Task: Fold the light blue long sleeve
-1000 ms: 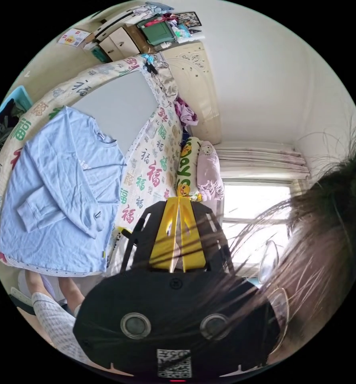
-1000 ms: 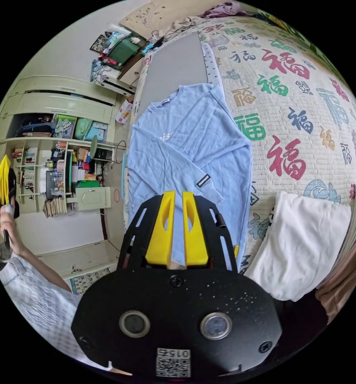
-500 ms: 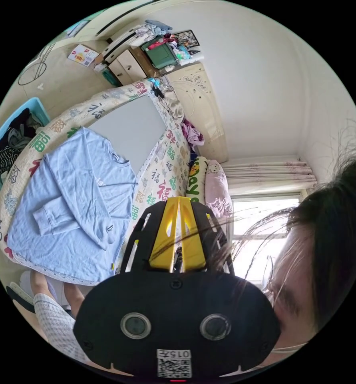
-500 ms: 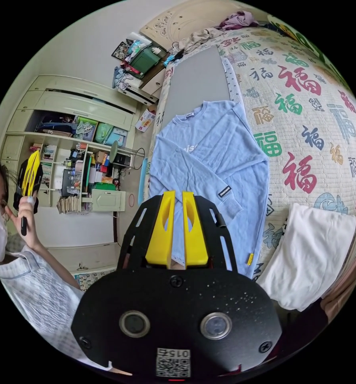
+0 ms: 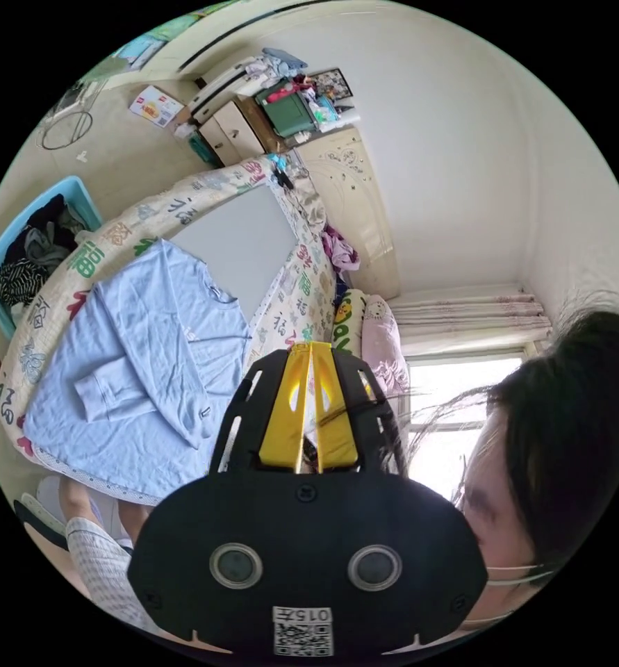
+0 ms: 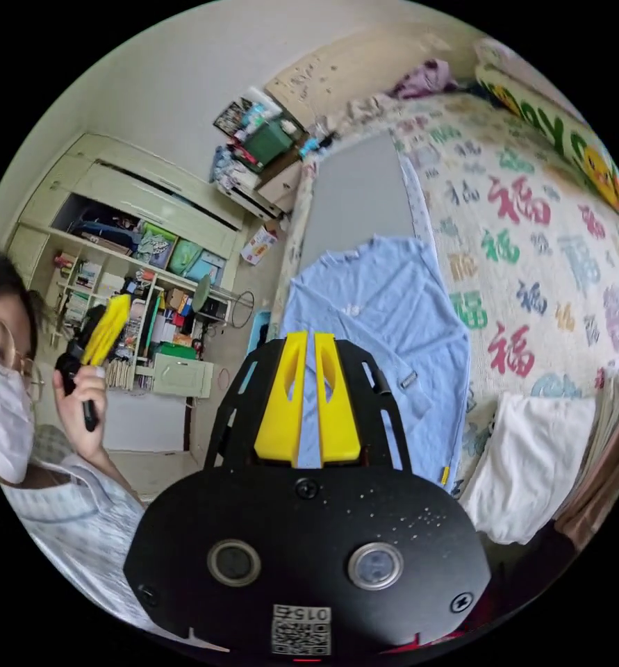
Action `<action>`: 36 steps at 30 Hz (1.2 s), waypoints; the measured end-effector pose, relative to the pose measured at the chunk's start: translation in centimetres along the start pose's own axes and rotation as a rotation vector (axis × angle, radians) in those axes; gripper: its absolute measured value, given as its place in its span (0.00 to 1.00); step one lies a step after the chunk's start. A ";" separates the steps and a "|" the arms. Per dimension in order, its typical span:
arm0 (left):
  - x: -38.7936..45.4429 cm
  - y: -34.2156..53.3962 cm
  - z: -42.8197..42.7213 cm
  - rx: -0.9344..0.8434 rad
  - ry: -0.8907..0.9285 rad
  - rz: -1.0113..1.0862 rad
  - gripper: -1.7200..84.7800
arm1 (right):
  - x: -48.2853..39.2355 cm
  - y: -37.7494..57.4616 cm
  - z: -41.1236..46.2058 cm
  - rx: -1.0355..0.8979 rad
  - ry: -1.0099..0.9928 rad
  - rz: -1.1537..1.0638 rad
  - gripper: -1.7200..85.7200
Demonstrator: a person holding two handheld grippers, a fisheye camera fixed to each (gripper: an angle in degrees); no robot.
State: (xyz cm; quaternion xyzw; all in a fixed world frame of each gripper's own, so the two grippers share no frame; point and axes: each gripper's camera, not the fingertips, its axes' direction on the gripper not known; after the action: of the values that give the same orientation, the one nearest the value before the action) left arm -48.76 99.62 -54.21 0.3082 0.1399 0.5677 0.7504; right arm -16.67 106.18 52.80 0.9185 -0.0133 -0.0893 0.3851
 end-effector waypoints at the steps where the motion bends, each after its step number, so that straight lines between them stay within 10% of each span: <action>1: 0.4 -0.3 -0.3 0.019 -0.024 0.003 0.01 | -2.8 -0.7 -1.8 0.064 0.003 -0.053 0.04; 21: 6.6 -3.1 1.4 0.000 0.223 0.031 0.01 | -14.2 0.0 -10.8 0.484 -0.347 -0.282 0.01; 36: 11.0 -9.1 8.9 0.069 -0.346 0.720 0.01 | -2.7 -5.0 -3.6 0.275 -0.023 -0.341 0.02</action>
State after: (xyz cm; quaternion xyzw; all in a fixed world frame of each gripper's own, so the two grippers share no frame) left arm -33.36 105.73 -51.43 0.4535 -0.0868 0.7290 0.5053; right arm -18.93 112.48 52.20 0.9502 0.1260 -0.1608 0.2352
